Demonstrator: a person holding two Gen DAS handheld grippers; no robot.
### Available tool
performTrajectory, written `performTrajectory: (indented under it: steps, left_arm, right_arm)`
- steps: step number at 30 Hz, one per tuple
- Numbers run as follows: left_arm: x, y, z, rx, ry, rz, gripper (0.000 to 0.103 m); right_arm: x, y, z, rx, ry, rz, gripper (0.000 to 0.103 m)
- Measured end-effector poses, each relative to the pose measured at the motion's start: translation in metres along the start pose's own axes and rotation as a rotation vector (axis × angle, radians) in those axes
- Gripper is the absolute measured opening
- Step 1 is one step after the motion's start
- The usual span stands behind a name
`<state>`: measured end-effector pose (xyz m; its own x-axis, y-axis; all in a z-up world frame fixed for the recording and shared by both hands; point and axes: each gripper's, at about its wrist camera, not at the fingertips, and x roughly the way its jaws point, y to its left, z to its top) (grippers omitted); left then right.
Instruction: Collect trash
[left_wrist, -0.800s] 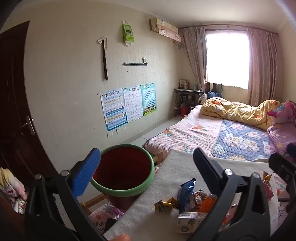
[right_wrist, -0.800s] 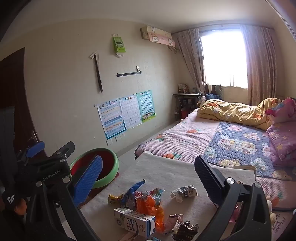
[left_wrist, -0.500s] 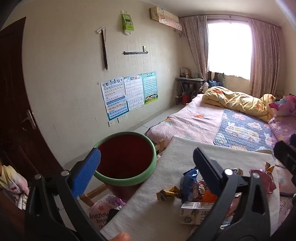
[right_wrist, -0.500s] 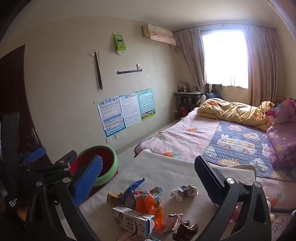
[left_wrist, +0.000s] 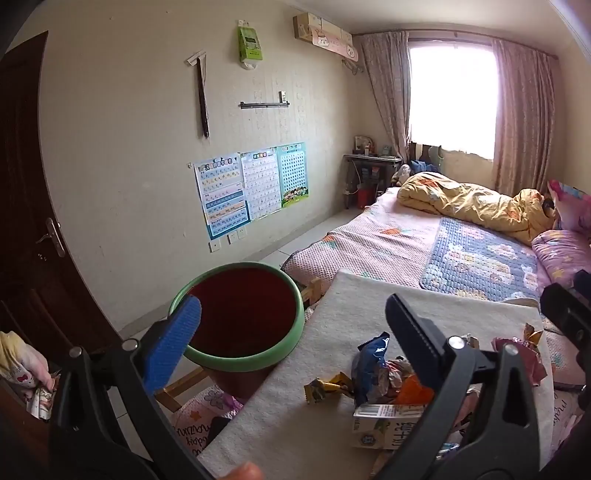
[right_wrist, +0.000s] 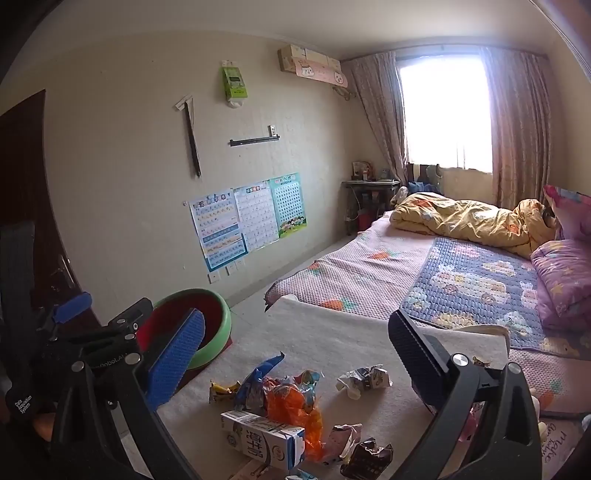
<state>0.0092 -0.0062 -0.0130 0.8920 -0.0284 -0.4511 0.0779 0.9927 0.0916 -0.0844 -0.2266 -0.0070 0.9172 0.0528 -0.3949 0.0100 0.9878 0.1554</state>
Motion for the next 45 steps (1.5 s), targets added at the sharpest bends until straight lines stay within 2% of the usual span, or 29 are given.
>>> performTrajectory:
  steps: [45]
  left_arm:
    - [0.004, 0.004, -0.005, 0.002, 0.012, 0.019, 0.098]
  right_arm:
    - [0.004, -0.001, -0.007, 0.017, 0.027, -0.001, 0.096]
